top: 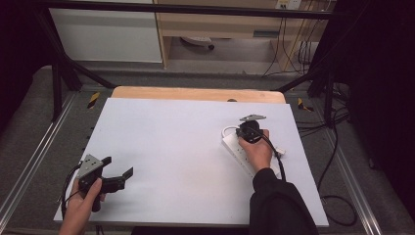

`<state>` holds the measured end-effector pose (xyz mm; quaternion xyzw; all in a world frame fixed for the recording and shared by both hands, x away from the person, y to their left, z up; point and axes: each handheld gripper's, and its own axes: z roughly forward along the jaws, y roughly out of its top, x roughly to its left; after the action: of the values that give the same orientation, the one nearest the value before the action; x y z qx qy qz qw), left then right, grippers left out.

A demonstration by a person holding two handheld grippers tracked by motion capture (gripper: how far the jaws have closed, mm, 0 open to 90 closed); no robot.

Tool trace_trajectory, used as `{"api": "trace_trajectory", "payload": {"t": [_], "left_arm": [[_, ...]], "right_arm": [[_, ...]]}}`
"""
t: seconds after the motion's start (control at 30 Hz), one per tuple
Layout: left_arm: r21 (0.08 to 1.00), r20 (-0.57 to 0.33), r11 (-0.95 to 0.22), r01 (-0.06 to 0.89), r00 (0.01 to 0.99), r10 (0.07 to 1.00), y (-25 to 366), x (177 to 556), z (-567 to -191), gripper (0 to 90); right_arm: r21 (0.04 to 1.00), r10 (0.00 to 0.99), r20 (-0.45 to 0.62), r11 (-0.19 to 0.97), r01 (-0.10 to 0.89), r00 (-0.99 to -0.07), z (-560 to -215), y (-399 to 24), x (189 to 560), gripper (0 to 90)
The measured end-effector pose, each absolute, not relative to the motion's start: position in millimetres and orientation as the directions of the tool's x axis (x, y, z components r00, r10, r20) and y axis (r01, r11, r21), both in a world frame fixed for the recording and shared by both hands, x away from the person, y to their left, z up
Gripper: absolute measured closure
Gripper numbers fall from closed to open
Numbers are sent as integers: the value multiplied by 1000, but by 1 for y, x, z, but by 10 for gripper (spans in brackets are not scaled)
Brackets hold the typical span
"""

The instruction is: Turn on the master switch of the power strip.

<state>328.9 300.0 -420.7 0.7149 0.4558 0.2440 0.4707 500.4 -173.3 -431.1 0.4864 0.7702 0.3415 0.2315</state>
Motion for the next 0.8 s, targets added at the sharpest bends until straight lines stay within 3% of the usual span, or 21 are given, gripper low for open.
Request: {"api": "trace_trajectory", "payload": {"t": [0.8], "left_arm": [[889, -80, -146, 433, 463, 883, 299, 330, -422, 61]], "right_arm": [[745, 905, -54, 318, 586, -423, -431, -171, 500, 900]]}}
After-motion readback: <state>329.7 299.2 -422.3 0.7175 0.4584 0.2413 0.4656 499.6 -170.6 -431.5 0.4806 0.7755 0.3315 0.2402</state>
